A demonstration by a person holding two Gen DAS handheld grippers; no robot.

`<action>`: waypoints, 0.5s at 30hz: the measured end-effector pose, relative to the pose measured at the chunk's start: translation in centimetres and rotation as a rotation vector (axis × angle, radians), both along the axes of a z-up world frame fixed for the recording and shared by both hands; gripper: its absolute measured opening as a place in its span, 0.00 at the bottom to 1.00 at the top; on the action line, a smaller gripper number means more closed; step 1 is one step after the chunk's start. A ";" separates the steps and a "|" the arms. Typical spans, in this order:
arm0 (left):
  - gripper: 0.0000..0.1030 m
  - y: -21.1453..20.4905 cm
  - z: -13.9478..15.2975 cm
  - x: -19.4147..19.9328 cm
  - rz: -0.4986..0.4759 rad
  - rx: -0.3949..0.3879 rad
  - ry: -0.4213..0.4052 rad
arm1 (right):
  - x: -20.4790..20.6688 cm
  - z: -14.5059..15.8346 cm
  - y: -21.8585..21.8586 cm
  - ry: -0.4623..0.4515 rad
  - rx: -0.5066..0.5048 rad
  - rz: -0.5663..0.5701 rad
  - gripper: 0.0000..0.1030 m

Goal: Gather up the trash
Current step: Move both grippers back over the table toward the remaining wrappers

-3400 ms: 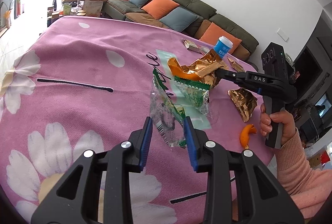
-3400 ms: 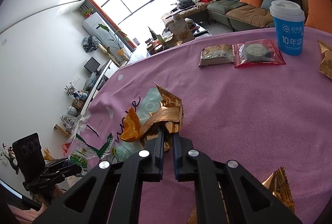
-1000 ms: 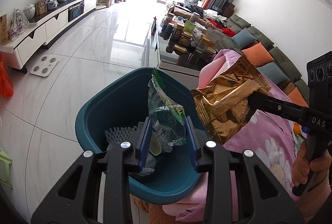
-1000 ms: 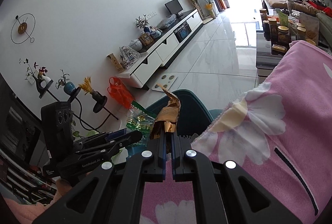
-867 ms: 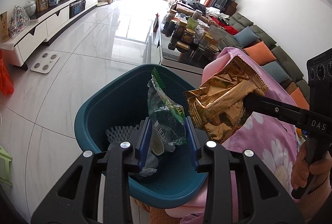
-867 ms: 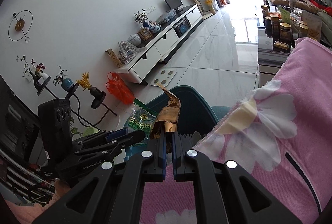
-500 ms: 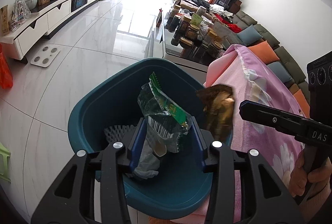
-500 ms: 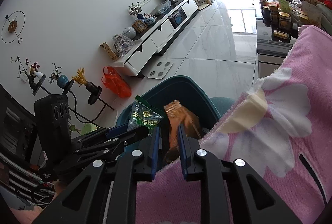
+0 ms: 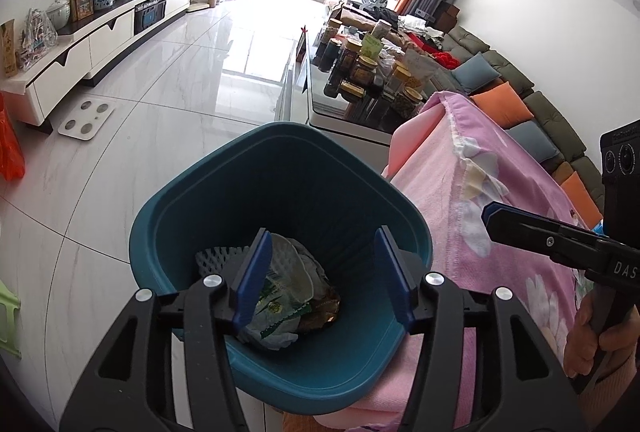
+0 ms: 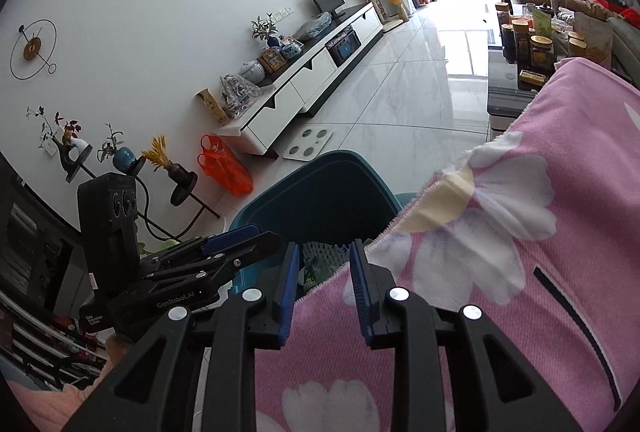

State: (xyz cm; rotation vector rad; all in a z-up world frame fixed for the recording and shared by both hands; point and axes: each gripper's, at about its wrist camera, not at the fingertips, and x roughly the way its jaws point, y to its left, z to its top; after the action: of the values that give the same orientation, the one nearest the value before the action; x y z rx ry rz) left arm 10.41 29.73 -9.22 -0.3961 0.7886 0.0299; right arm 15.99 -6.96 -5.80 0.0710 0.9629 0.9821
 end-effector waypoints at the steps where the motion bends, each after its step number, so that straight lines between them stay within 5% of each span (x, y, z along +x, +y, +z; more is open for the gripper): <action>1: 0.54 -0.4 0.4 -0.2 -0.008 0.009 -0.013 | -0.2 0.3 -0.5 -0.007 0.005 0.000 0.27; 15: 0.62 -11.4 4.9 -1.6 -0.288 0.030 -0.152 | -3.9 2.5 -10.7 -0.130 0.020 -0.131 0.32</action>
State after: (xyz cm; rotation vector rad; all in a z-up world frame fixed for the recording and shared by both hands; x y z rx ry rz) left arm 8.80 18.33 -4.30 -0.2497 0.6880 -0.2546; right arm 12.12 -17.67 -3.28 0.0852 0.8189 0.8652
